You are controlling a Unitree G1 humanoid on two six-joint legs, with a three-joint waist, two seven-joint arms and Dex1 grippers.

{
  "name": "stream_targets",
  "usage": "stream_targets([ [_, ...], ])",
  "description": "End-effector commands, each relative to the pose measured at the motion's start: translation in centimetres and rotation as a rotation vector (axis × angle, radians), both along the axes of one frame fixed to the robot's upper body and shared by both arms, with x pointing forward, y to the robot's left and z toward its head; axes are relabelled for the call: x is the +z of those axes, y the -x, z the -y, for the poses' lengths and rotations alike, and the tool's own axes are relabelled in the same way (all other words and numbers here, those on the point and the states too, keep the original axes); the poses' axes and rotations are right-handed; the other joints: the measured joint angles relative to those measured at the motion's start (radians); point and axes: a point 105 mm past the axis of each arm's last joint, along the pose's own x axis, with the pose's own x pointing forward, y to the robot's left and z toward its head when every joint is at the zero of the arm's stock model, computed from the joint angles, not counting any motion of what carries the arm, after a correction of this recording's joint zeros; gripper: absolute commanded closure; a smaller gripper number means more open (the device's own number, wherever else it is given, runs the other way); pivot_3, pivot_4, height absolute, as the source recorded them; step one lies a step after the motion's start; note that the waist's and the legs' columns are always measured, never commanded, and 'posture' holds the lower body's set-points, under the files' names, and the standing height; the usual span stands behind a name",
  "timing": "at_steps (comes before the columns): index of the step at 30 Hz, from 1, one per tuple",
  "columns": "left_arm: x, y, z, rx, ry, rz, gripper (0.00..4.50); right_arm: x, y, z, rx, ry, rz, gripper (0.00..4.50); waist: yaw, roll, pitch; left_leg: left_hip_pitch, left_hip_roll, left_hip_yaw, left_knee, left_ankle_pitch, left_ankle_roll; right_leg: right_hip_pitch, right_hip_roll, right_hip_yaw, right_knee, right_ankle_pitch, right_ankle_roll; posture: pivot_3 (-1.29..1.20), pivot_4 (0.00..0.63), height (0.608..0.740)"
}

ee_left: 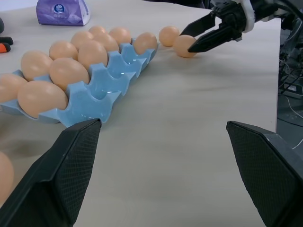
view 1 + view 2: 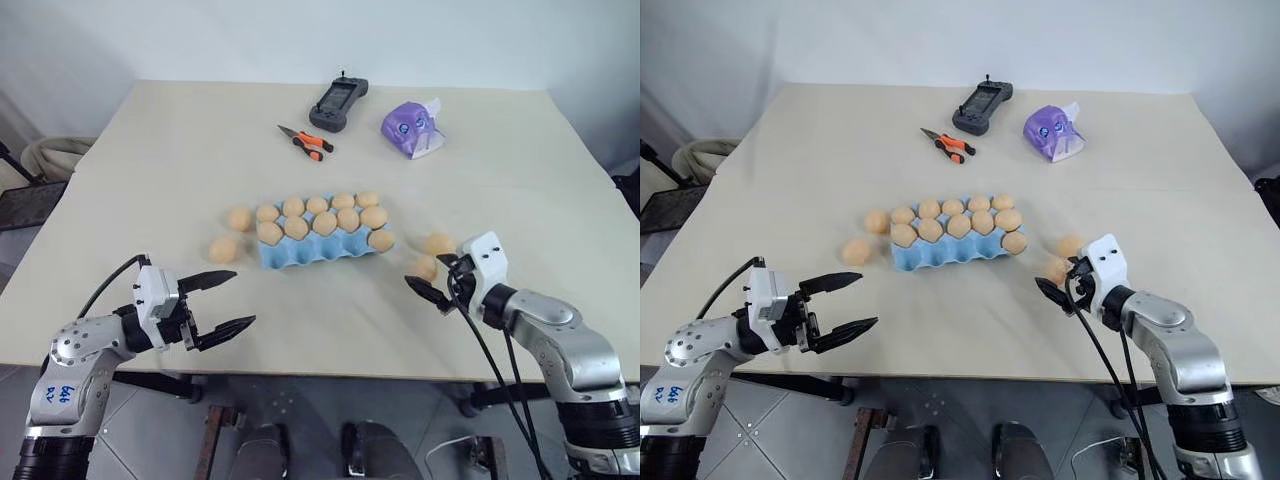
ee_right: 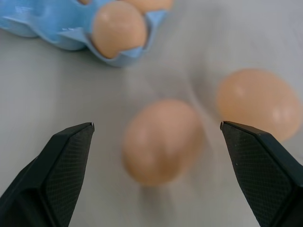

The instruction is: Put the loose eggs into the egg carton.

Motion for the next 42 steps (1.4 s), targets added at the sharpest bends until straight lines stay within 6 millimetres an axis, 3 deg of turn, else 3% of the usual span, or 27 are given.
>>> stream_targets([
  [1,1.1,0.4,-0.1,0.013,0.017,0.045,0.0,0.3,-0.4,-0.3,-0.002,-0.001,0.032,0.63,-0.002,0.0,0.0,0.0,0.0,0.0,0.0,0.0,0.0,0.0,0.0,0.0,0.001,0.0,0.0,0.0,0.15,0.74],
  [7,1.0,0.4,0.0,0.022,0.023,0.045,0.0,-0.2,-0.6,-1.1,0.016,-0.016,0.044,2.73,-0.001,0.0,0.0,0.001,0.0,0.0,0.001,0.001,0.001,0.0,0.0,0.0,0.004,0.0,0.0,0.0,0.15,0.74],
  [9,1.0,0.3,0.0,0.028,0.025,0.045,0.0,0.1,-0.4,-2.0,0.06,-0.035,0.06,3.02,-0.001,0.0,0.0,0.002,0.0,0.0,0.001,0.001,0.001,0.0,0.0,0.0,0.005,0.0,0.0,0.0,0.15,0.74],
  [15,0.9,0.4,-0.5,0.052,0.023,0.039,0.0,3.7,0.2,-5.6,0.212,-0.135,0.137,3.02,-0.007,0.001,0.0,0.002,0.0,0.0,0.0,0.002,0.0,0.0,0.0,0.0,0.005,0.0,0.0,0.0,0.15,0.74],
  [18,0.9,0.4,-0.6,0.059,0.024,0.039,0.0,5.2,-0.7,-7.0,0.228,-0.125,0.162,3.02,-0.007,0.001,0.0,0.002,0.0,0.0,0.0,0.002,0.0,0.0,0.0,0.0,0.005,0.0,0.0,0.0,0.15,0.74],
  [27,0.9,0.6,-0.5,0.075,0.03,0.042,0.0,6.0,-2.9,-10.0,0.242,-0.09,0.169,3.02,-0.003,0.001,0.0,0.0,0.0,0.0,0.0,0.001,0.0,-0.001,0.0,0.0,0.003,0.0,0.0,0.0,0.15,0.74],
  [36,1.0,0.5,-0.5,0.082,0.031,0.049,0.0,6.6,-3.2,-10.6,0.263,-0.103,0.173,0.03,-0.006,0.001,0.0,0.0,0.0,0.0,0.0,0.001,0.0,-0.002,0.0,0.0,0.004,0.0,0.0,0.0,0.15,0.74],
  [39,1.1,0.4,-0.3,0.072,0.037,0.046,0.0,7.3,-2.5,-8.7,0.261,-0.1,0.21,0.03,-0.006,0.001,0.0,0.0,0.0,0.0,0.0,0.001,0.0,-0.003,0.0,0.0,0.004,0.0,0.0,0.0,0.15,0.74],
  [42,1.1,0.2,-0.2,0.048,0.048,0.028,0.0,8.1,0.0,-4.5,0.289,-0.074,0.347,0.03,0.009,0.001,0.0,-0.001,0.0,-0.001,-0.001,0.001,0.0,-0.002,0.0,-0.001,0.003,0.0,0.0,0.0,0.15,0.74],
])
